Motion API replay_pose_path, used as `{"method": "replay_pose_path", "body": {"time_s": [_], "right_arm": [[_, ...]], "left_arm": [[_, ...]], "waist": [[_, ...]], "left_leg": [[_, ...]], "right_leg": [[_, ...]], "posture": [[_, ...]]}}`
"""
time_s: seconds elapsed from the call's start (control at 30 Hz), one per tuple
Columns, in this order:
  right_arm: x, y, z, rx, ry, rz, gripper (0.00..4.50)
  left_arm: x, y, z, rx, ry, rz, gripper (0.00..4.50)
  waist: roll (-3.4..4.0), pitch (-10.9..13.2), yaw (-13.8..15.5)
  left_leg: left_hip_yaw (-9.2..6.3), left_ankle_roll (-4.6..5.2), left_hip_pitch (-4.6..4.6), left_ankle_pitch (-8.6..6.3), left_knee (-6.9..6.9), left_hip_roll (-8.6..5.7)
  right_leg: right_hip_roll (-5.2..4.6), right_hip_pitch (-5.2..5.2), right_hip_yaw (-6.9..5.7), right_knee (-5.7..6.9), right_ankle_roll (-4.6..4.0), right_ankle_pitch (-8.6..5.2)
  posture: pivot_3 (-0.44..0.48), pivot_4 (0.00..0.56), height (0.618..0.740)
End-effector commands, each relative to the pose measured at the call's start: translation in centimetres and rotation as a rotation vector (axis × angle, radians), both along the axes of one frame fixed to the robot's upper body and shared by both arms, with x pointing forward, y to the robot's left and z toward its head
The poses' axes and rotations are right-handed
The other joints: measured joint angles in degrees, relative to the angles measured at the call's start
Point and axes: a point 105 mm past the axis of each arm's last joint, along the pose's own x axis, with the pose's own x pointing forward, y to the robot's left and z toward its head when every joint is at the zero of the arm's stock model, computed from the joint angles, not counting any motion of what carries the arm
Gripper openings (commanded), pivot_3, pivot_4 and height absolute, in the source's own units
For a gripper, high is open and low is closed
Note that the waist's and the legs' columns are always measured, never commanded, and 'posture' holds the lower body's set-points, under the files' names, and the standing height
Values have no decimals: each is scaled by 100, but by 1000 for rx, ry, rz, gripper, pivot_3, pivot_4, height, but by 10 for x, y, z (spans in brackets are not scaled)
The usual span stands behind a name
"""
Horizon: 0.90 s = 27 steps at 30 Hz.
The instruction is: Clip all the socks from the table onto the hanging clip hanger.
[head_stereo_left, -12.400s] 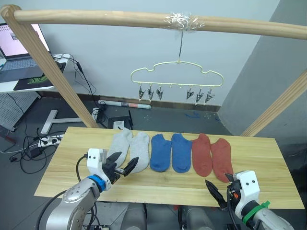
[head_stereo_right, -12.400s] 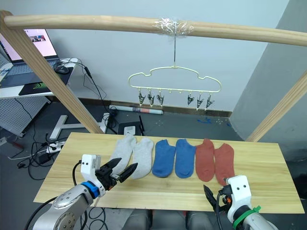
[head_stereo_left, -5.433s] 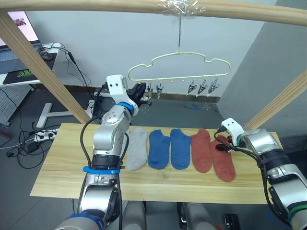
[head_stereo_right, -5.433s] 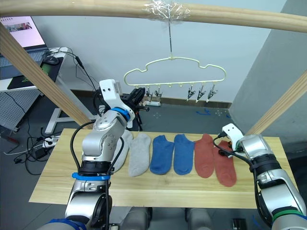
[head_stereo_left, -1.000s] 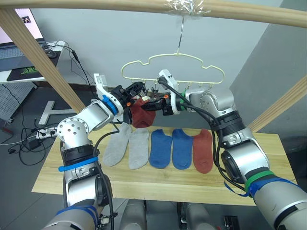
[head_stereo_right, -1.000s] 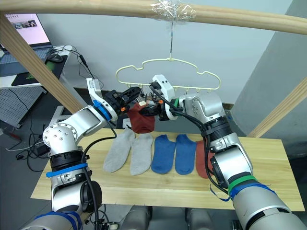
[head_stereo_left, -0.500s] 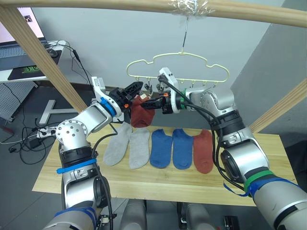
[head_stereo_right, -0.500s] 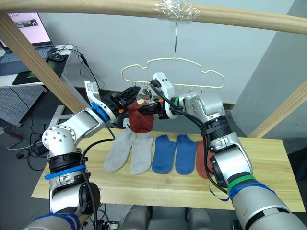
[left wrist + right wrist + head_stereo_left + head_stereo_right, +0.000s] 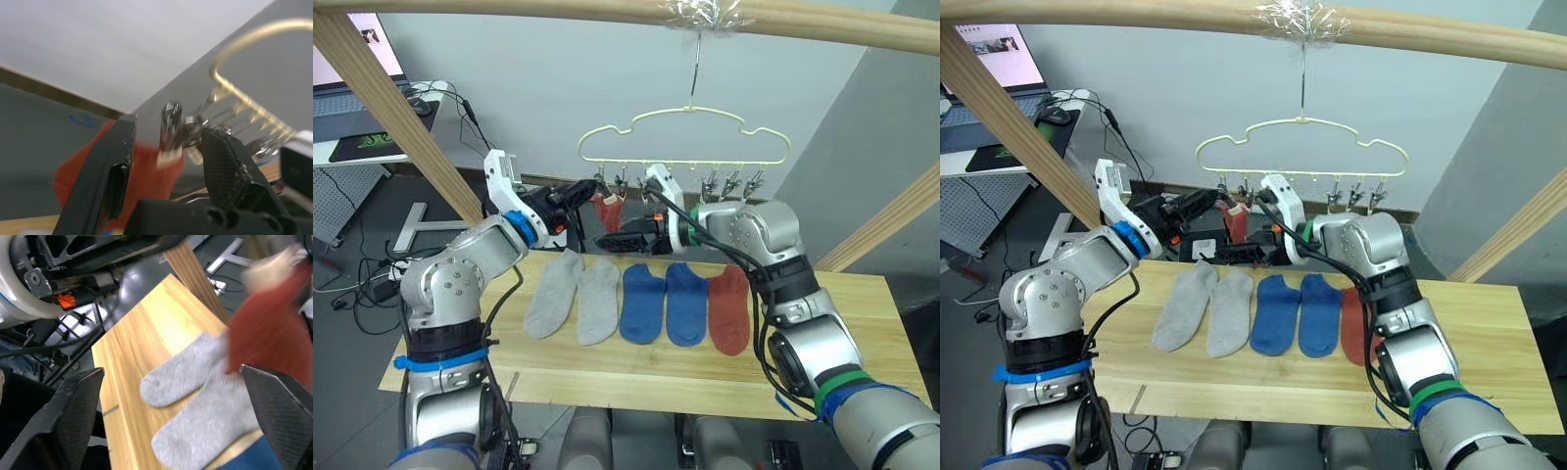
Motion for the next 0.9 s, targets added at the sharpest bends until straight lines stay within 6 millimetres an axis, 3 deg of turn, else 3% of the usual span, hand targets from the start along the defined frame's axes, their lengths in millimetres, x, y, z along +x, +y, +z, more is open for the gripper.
{"method": "replay_pose_path", "body": {"time_s": [0.03, 0.27, 0.47, 0.67, 0.9], "right_arm": [[-13, -11, 15, 32, -71, -13, 4478], [-23, -52, 31, 41, -296, -170, 4478], [-47, -83, 49, 62, -496, -248, 4478], [-64, -99, 64, 57, -560, -229, 4478], [-75, -115, 81, 15, -601, -208, 4478]], "left_arm": [[-11, -5, 13, 76, -118, -14, 2347], [-22, -12, 21, 232, -314, -11, 2347], [-30, -23, 17, 295, -386, -33, 2347], [-31, -39, 9, 360, -426, -38, 2347], [-15, -54, -10, 375, -417, 71, 2347]], "waist": [[0, 0, 40], [-1, -1, 154], [-3, -6, 215], [-6, -10, 230], [-7, -13, 232]], "left_leg": [[0, 1, 0, 0, 1, 0], [0, 8, 0, 0, 2, -2], [2, 14, 1, 5, 5, -1], [4, 17, 1, 8, 11, -2], [5, 30, 1, 17, 24, -3]], "right_leg": [[0, 0, 0, 3, 0, 0], [3, -21, 6, 43, -3, 1], [5, -24, 10, 50, -11, 6], [6, -28, 13, 65, -11, 6], [8, -25, 16, 69, -22, 14]], "posture": [[226, 158, 740], [225, 159, 740], [225, 159, 740], [192, 160, 740], [162, 172, 740]]}}
